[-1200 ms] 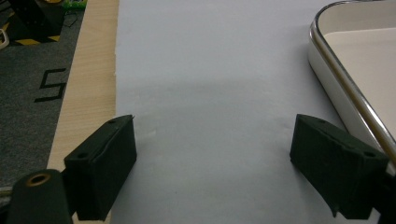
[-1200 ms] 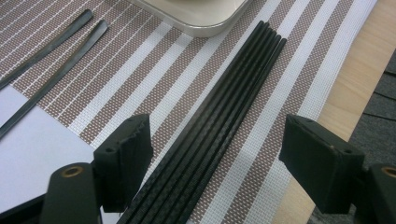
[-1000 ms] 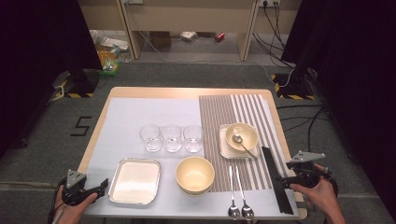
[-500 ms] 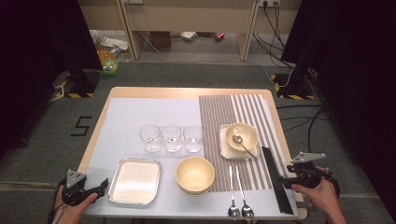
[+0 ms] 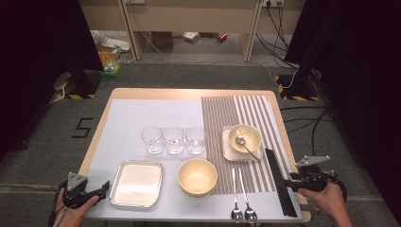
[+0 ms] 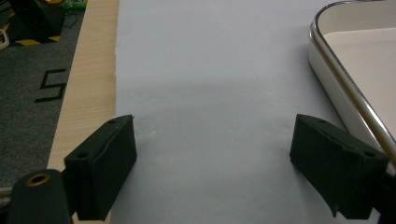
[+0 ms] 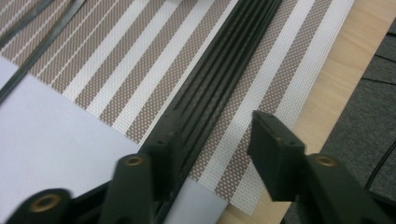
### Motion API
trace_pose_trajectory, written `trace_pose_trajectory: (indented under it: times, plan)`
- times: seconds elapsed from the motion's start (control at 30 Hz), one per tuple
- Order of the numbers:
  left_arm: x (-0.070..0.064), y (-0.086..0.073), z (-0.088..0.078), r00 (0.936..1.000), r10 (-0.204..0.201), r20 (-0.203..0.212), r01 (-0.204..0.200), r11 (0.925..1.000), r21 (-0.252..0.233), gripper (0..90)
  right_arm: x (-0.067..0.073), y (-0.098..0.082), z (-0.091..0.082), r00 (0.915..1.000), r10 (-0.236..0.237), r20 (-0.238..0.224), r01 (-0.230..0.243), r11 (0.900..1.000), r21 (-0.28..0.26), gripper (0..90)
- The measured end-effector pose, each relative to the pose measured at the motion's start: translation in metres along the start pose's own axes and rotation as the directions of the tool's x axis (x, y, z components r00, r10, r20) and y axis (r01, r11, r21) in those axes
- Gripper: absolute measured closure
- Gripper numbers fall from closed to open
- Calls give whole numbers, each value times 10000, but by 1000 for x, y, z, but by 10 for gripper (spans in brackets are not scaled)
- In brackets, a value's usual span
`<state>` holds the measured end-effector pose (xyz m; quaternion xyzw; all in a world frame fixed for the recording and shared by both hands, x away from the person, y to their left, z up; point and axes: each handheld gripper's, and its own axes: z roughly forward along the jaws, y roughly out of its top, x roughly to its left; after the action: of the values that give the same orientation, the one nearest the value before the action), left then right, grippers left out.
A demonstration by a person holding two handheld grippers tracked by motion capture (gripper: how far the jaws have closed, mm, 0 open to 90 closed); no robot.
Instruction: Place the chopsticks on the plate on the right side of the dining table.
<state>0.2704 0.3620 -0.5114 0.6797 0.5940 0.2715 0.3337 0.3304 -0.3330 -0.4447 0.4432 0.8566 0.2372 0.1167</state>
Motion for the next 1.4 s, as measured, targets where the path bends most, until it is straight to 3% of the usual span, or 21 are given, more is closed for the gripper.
trace_pose_trajectory:
  times: [0.1, 0.47, 1.1, 1.4]
  plan:
    - [0, 0, 0, 10000, 3, -2, -3, 10000, 1, 135, 1, 0, 2, 9998, -214, 1, 214, 9997, 77, 585]
    - [0, 0, 0, 10000, -22, -5, 22, 10000, -13, 135, -2, -3, 8, 9999, -106, 134, 103, 9996, 260, 597]
    - [0, 0, 0, 10000, 5, -7, -5, 10000, 8, 135, -4, -5, 13, 10000, -39, -70, 43, 9989, 469, 634]
    - [0, 0, 0, 10000, -12, -31, 12, 10000, -12, 135, -4, -5, 11, 9997, -101, -211, 124, 9937, 1118, 719]
